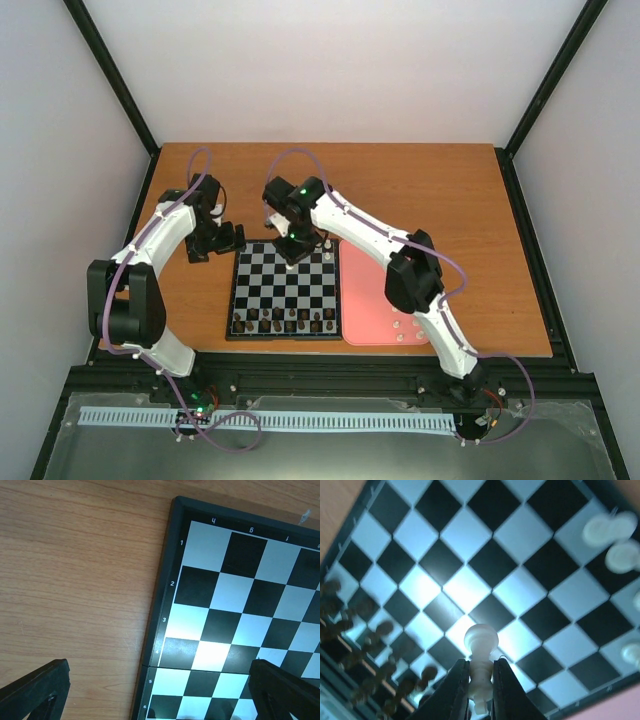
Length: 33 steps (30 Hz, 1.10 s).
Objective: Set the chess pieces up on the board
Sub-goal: Place the chess piece on the chessboard.
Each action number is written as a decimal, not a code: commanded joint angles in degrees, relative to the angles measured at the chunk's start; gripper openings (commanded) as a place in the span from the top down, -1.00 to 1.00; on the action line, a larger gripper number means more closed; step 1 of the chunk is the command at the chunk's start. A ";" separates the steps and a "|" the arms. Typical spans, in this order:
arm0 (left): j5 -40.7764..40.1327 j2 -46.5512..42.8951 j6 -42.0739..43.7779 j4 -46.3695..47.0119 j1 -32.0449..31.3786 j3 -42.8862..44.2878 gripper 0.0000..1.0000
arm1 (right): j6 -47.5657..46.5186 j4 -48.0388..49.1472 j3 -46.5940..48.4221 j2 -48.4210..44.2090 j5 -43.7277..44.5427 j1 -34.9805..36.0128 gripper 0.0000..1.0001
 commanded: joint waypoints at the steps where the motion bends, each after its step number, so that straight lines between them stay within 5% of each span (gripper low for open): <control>1: -0.88 -0.46 -0.66 0.69 0.33 0.17 -0.99 | -0.70 -3.66 -6.92 -5.16 2.94 1.52 0.92; 23: -3.05 -2.23 -1.89 0.26 0.29 -0.61 -0.99 | -0.16 1.57 -9.96 0.77 7.31 2.01 0.80; 33: -2.71 -2.11 -1.55 -0.38 0.30 0.21 -1.00 | -0.90 1.91 -9.93 -1.35 6.10 2.00 0.41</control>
